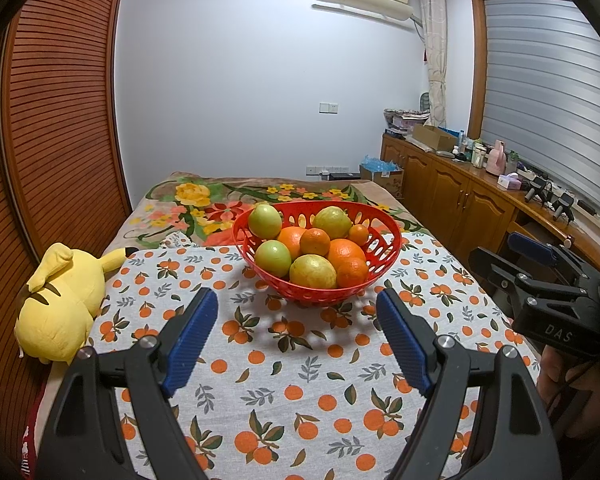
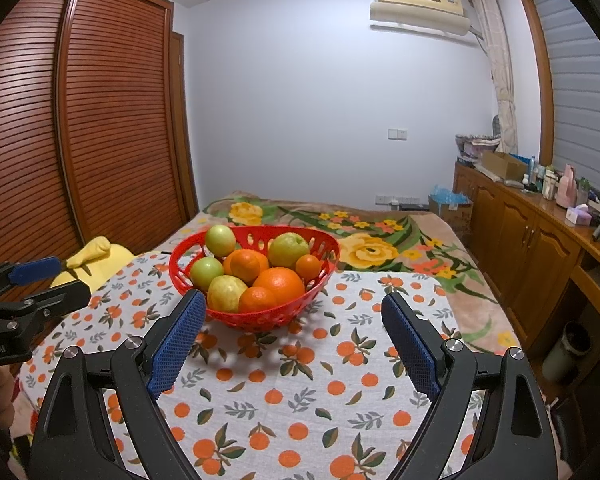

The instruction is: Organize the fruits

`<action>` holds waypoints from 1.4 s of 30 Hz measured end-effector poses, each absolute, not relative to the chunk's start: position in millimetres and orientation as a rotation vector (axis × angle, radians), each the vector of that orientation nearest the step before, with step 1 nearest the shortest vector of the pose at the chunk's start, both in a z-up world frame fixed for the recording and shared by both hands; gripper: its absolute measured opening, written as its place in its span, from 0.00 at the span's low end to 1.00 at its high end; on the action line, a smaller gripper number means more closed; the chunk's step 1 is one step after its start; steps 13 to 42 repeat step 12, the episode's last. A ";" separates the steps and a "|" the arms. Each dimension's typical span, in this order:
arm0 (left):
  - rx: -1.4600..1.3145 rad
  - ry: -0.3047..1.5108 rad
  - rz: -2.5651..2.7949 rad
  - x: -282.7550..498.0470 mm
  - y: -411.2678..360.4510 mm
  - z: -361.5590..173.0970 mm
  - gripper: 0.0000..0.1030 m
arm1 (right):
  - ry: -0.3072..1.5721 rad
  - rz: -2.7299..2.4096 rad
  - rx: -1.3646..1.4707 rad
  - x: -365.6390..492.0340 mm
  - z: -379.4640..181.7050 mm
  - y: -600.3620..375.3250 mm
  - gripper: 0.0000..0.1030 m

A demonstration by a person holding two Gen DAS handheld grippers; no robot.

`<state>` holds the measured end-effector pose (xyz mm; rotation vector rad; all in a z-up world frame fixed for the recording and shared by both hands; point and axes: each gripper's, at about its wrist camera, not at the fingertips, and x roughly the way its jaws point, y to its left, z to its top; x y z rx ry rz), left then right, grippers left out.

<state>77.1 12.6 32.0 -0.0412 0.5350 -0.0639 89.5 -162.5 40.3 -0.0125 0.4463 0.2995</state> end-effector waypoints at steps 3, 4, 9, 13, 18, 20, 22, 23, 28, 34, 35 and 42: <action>-0.042 0.535 -0.064 77.4 13.4 32.3 0.80 | 0.446 0.299 -0.013 90.2 40.9 -162.5 0.89; -0.042 0.535 -0.063 77.4 13.4 32.2 0.80 | 0.446 0.299 -0.013 90.0 41.0 -162.4 0.89; -0.043 0.536 -0.061 76.7 12.1 33.0 0.80 | 0.445 0.298 -0.012 89.9 40.9 -162.5 0.89; -0.042 0.536 -0.061 76.8 12.1 32.9 0.80 | 0.445 0.299 -0.013 89.8 40.8 -162.5 0.89; -0.042 0.536 -0.061 76.8 12.1 32.9 0.80 | 0.445 0.299 -0.013 89.8 40.8 -162.5 0.89; -0.042 0.536 -0.061 76.8 12.1 32.9 0.80 | 0.445 0.299 -0.013 89.8 40.8 -162.5 0.89; -0.042 0.536 -0.061 76.8 12.1 32.9 0.80 | 0.445 0.299 -0.013 89.8 40.8 -162.5 0.89; -0.042 0.536 -0.061 76.8 12.1 32.9 0.80 | 0.445 0.299 -0.013 89.8 40.8 -162.5 0.89; -0.042 0.536 -0.061 76.8 12.1 32.9 0.80 | 0.445 0.299 -0.013 89.8 40.8 -162.5 0.89; -0.042 0.536 -0.061 76.8 12.1 32.9 0.80 | 0.445 0.299 -0.013 89.8 40.8 -162.5 0.89; -0.042 0.536 -0.061 76.8 12.1 32.9 0.80 | 0.445 0.299 -0.013 89.8 40.8 -162.5 0.89; -0.042 0.536 -0.061 76.8 12.1 32.9 0.80 | 0.445 0.299 -0.013 89.8 40.8 -162.5 0.89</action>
